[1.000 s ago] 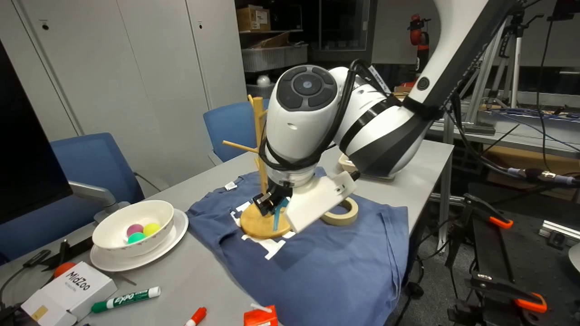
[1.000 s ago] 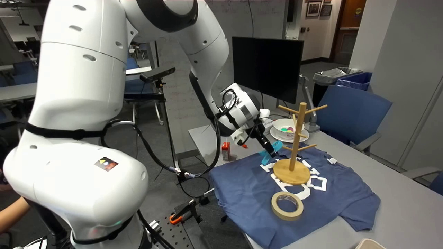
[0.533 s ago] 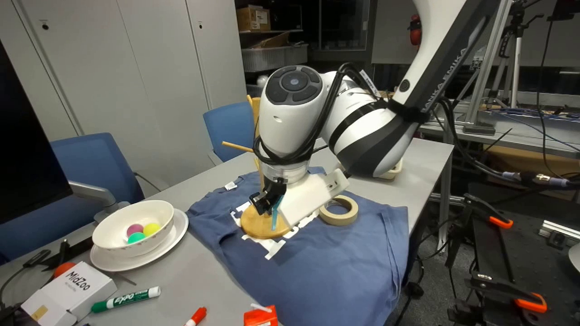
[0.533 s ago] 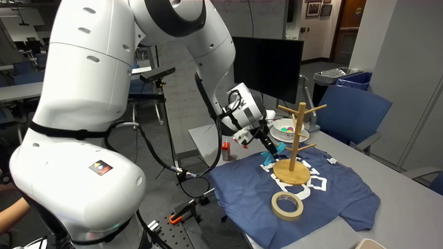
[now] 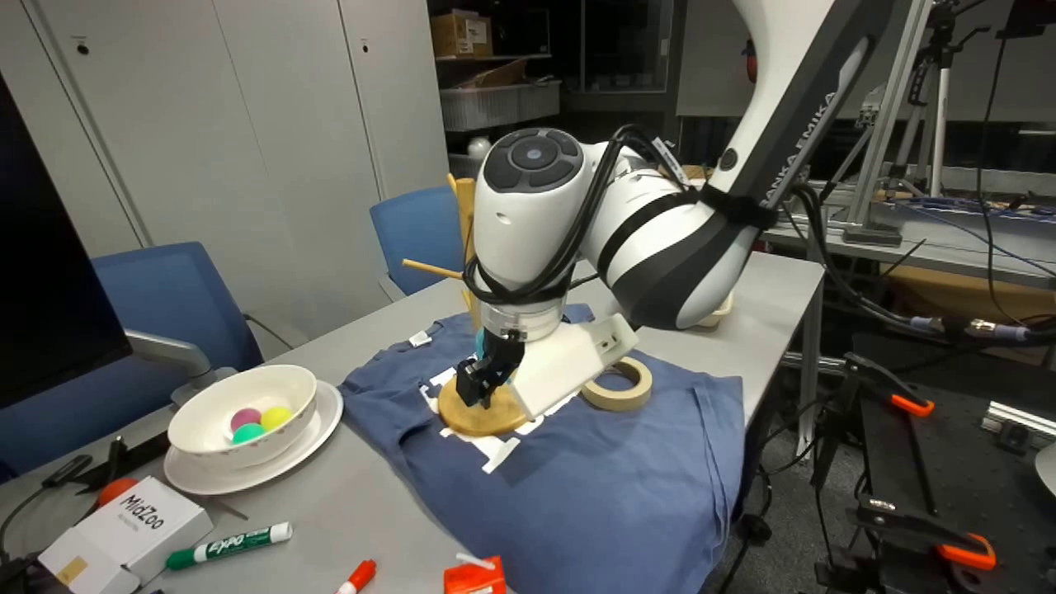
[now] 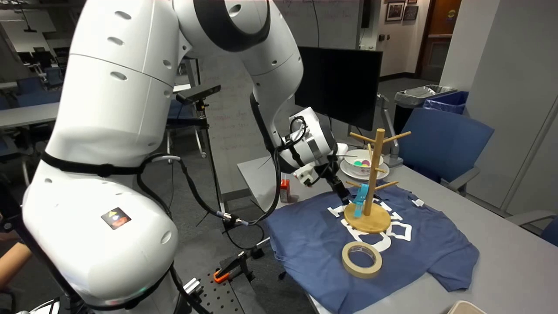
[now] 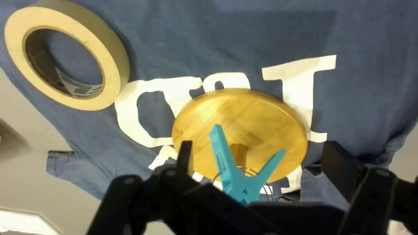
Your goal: Hang the light-blue object on the stand
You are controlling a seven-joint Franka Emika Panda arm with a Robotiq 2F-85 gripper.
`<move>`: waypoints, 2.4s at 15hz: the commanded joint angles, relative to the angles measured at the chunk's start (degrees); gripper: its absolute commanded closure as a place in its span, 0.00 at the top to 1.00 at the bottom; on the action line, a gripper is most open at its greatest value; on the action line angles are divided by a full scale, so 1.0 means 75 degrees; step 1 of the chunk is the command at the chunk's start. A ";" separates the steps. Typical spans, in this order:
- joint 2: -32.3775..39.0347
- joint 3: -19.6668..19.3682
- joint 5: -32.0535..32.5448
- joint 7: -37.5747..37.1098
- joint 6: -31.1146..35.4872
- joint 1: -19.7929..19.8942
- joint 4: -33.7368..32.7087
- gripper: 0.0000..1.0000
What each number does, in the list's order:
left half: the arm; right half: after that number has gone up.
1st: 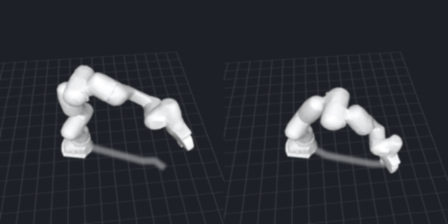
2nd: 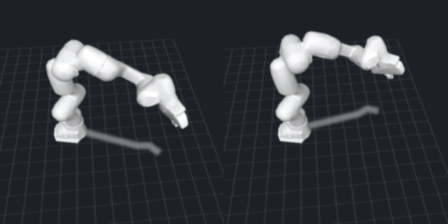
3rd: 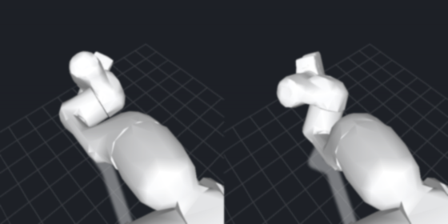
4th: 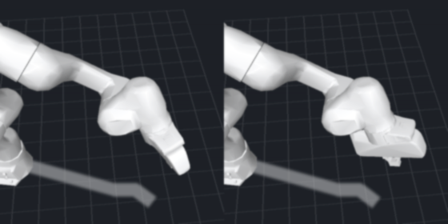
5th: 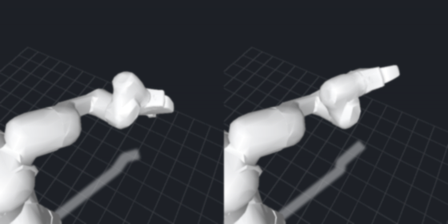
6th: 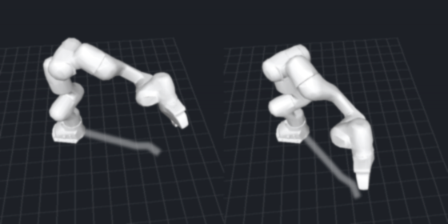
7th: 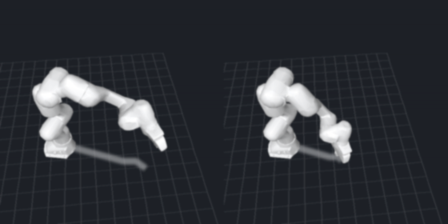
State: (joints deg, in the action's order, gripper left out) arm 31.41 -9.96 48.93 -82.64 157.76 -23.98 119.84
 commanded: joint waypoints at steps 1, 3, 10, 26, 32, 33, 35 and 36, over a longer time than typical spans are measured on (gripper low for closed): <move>-0.0217 0.0667 -0.0510 0.0745 -0.0312 0.0556 0.0191 1.00; -0.0379 0.1125 -0.1150 0.1513 -0.0502 0.0924 0.0428 1.00; -0.1327 0.1372 -0.3128 0.3490 -0.1774 0.1052 0.1000 1.00; -0.4585 0.2210 -0.1605 0.1844 -0.3264 0.1051 0.2789 1.00; -0.5235 0.2872 -0.1202 0.1016 -0.3534 0.1214 0.3163 1.00; -0.5294 0.2935 -0.1183 0.0934 -0.3571 0.1232 0.3178 1.00; -0.5020 0.2976 -0.1414 0.1136 -0.3422 0.1275 0.3012 1.00; -0.5082 0.3017 -0.1379 0.1069 -0.3437 0.1290 0.3050 1.00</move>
State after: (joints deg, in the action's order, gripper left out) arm -6.65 10.99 38.90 -74.89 131.95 -15.98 142.75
